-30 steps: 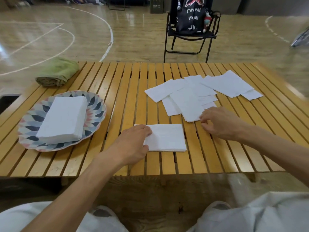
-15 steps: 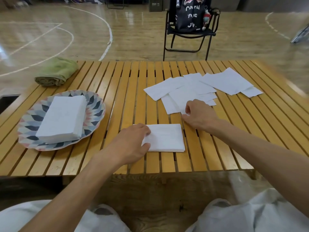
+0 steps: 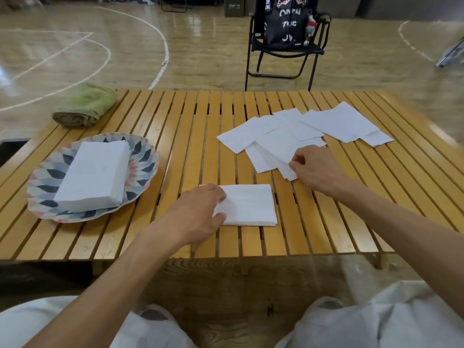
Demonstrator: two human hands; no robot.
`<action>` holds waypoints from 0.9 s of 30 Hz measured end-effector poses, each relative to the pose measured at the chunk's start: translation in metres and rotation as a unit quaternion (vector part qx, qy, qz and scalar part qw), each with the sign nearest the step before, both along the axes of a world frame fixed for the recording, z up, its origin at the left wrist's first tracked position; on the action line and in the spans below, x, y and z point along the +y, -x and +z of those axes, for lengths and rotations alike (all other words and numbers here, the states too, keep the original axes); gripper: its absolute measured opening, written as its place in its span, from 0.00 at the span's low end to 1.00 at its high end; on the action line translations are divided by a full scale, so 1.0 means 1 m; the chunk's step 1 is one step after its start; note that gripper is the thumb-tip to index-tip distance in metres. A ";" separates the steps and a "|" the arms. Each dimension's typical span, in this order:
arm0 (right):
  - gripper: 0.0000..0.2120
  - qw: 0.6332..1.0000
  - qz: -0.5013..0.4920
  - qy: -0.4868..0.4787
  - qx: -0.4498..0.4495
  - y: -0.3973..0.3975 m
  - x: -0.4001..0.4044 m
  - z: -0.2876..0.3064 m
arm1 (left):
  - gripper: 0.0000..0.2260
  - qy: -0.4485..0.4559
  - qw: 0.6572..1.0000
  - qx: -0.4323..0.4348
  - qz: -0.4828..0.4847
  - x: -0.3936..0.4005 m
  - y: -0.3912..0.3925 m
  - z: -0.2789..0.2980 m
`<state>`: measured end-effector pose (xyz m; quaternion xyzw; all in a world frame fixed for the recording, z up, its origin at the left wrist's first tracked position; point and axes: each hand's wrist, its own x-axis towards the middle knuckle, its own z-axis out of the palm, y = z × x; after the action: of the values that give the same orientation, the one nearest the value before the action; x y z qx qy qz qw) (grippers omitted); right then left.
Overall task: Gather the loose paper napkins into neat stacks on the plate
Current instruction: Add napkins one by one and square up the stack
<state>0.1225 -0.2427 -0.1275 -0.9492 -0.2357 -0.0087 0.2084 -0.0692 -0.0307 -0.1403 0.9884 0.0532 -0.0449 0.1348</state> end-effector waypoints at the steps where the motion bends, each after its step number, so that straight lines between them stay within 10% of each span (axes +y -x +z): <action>1: 0.07 1.000 -0.005 -0.013 -0.014 -0.001 -0.001 0.003 | 0.21 0.001 1.000 0.000 0.001 0.000 0.000 0.000; 14: 0.08 0.965 -0.036 -0.260 -0.001 0.011 -0.025 0.053 | 0.23 0.017 1.000 -0.001 -0.009 0.002 0.002 -0.002; 20: 0.07 0.931 0.065 -0.349 0.086 0.048 -0.013 0.056 | 0.18 0.208 0.967 -0.127 0.070 -0.002 -0.004 0.008; 23: 0.05 0.935 0.138 -0.323 0.055 0.066 -0.003 0.049 | 0.15 0.466 0.867 -0.119 0.128 -0.008 -0.007 0.022; 27: 0.06 0.938 0.250 -0.239 0.015 0.084 0.007 0.040 | 0.33 0.771 0.614 -0.005 0.170 -0.004 -0.006 0.032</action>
<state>0.0385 -0.2358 -0.0871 -0.7818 -0.4536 0.0024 0.4279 -0.0628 -0.0344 -0.1080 0.4937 0.1651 -0.0410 0.8528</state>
